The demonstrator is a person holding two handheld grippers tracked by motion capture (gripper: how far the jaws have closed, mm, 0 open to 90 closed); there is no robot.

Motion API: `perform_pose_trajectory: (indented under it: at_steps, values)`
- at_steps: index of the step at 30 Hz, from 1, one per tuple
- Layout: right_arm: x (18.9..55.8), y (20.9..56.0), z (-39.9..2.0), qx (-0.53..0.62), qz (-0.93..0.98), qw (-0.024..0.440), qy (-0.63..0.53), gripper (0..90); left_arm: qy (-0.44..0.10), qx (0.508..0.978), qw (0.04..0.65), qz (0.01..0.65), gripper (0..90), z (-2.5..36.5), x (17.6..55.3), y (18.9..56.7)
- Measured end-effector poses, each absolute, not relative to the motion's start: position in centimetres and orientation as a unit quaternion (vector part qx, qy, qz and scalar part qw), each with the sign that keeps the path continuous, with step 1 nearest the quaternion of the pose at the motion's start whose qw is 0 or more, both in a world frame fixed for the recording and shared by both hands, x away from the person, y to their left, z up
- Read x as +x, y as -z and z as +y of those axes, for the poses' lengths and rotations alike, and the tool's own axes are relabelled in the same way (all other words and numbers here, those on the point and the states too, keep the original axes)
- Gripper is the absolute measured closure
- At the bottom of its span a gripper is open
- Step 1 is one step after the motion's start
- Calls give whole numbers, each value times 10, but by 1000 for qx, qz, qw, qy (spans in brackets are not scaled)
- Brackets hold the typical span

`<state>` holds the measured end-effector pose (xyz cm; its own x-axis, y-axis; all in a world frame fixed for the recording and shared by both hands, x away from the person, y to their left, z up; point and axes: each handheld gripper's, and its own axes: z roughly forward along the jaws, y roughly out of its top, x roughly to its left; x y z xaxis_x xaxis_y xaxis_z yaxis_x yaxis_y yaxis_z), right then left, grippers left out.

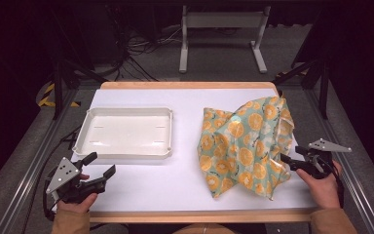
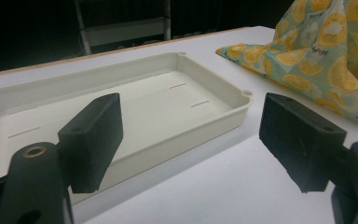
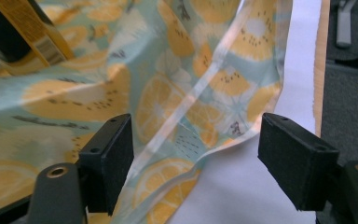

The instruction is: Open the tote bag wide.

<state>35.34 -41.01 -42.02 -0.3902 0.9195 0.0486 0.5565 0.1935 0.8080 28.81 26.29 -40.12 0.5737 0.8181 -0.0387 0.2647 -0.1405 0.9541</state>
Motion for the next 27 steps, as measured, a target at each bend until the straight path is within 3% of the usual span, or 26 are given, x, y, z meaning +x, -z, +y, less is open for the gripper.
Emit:
perform_pose_trajectory:
  at_steps: [8, 13, 18, 25, 27]
  values:
    - [367, 428, -407, 515, 759, 210, -340, 293, -260, 709, 532, 382, 223, 263, 288, 401]
    - [371, 432, -401, 511, 779, 201, -303, 368, -261, 710, 531, 382, 223, 262, 288, 402]
    - [372, 429, -400, 511, 785, 207, -283, 513, -261, 710, 531, 382, 223, 262, 288, 402]
    - [370, 425, -395, 498, 795, 221, -268, 859, -261, 710, 532, 381, 223, 262, 288, 402]
    - [369, 422, -396, 500, 791, 224, -274, 885, -261, 710, 532, 381, 223, 262, 288, 402]
